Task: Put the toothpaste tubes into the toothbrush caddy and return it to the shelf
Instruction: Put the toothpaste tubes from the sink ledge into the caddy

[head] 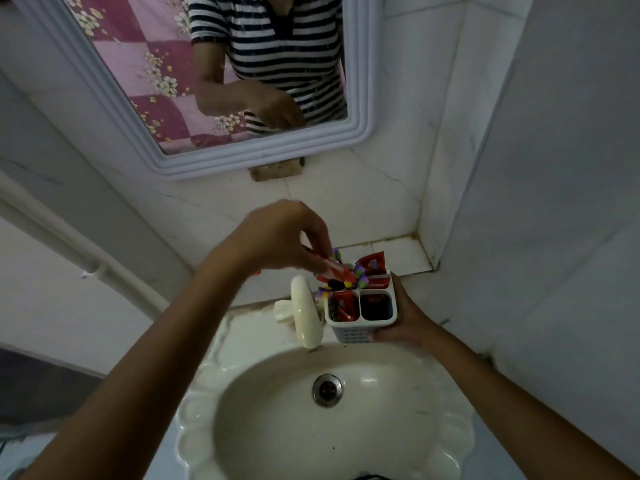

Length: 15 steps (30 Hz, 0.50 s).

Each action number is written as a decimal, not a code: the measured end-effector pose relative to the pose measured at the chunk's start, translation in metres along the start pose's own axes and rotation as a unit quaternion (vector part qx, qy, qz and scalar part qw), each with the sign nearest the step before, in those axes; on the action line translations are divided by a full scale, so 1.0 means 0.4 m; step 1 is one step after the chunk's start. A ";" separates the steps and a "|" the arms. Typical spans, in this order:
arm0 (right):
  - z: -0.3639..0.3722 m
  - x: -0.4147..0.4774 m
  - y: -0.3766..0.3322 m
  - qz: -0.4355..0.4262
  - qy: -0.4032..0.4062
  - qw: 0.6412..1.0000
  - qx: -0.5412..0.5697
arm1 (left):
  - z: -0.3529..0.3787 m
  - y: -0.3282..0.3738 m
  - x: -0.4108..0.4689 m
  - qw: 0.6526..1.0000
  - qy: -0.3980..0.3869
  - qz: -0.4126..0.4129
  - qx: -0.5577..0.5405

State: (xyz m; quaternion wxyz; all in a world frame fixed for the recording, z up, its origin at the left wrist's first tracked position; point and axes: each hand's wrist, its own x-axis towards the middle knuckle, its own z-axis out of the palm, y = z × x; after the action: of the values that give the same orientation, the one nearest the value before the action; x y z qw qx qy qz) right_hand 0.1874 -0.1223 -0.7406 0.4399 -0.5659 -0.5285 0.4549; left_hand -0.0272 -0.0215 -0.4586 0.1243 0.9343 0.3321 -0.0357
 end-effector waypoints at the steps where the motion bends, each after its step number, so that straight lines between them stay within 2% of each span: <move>1: 0.000 0.001 0.001 0.000 0.000 1.000 -0.001 | 0.024 0.016 0.017 0.999 -0.012 0.006 0.036; 4: 0.001 0.002 -0.002 0.005 0.000 1.000 -0.008 | 0.100 0.045 0.067 0.993 -0.046 0.012 0.106; 9: 0.001 0.005 -0.003 0.010 -0.002 1.000 -0.012 | 0.186 0.053 0.110 0.987 -0.097 0.007 0.131; 12: 0.000 0.004 -0.001 0.010 -0.001 1.000 -0.006 | 0.212 0.049 0.115 0.990 -0.099 0.002 0.095; 15: 0.000 0.004 0.002 0.005 0.001 1.000 -0.006 | 0.206 0.019 0.105 0.998 -0.067 0.001 0.006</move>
State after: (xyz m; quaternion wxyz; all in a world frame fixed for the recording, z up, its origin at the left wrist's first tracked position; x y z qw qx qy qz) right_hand 0.1875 -0.1207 -0.7415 0.4346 -0.5721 -0.5278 0.4530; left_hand 0.0116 -0.0225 -0.5431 0.1407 0.9308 0.3223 -0.0998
